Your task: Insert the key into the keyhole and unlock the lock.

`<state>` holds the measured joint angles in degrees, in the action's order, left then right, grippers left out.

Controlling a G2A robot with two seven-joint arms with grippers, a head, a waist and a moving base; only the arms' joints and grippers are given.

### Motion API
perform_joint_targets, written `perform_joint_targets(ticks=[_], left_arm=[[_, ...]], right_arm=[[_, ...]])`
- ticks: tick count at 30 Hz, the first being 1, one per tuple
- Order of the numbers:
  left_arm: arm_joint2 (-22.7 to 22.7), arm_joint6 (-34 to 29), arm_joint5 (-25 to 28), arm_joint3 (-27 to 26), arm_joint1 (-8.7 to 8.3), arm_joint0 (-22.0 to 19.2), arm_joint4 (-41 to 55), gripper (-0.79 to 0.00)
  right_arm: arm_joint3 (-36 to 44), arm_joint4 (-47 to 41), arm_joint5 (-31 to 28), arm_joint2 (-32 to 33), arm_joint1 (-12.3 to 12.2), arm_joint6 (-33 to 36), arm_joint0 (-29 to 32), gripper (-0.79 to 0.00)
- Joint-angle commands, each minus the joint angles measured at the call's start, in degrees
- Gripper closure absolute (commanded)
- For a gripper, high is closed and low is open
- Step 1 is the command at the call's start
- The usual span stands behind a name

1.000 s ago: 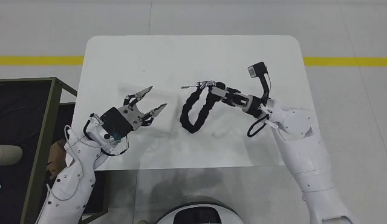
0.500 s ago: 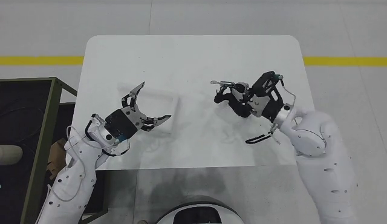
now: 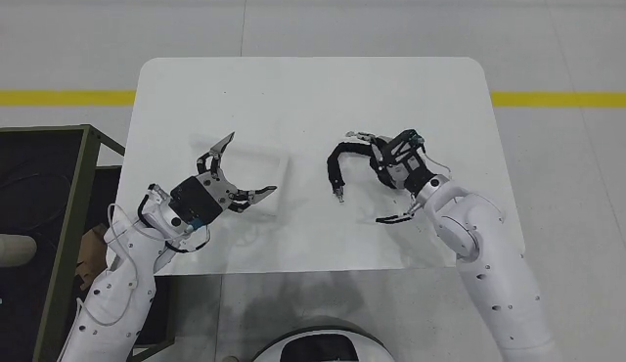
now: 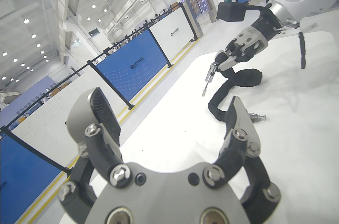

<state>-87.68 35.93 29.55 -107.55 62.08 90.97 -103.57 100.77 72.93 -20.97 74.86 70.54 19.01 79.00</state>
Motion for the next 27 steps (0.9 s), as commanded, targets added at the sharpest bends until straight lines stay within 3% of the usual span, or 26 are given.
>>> perform_joint_targets(ticks=[1,7,14,16,27], left_arm=[[0.00,0.00,0.00,0.00,0.00,0.00,0.00,-0.785],[0.00,0.00,0.00,0.00,0.00,0.00,0.00,-0.785],[0.00,0.00,0.00,0.00,0.00,0.00,0.00,-0.785],[0.00,0.00,0.00,0.00,0.00,0.00,0.00,-0.784],[0.00,0.00,0.00,0.00,0.00,0.00,0.00,-0.784]], right_arm=[[-0.34,-2.74,0.88,0.09,0.10,0.42,0.09,-0.785],[-0.18,-5.91,4.87,0.51,0.30,-0.16,1.01,-0.785],[2.39,-20.06,7.80,1.99,0.93,-6.42,4.27,-0.785],[2.36,-19.75,7.92,2.01,0.93,-6.32,4.25,-0.760],[2.39,-20.06,7.80,1.99,0.93,-6.41,4.27,-0.784]])
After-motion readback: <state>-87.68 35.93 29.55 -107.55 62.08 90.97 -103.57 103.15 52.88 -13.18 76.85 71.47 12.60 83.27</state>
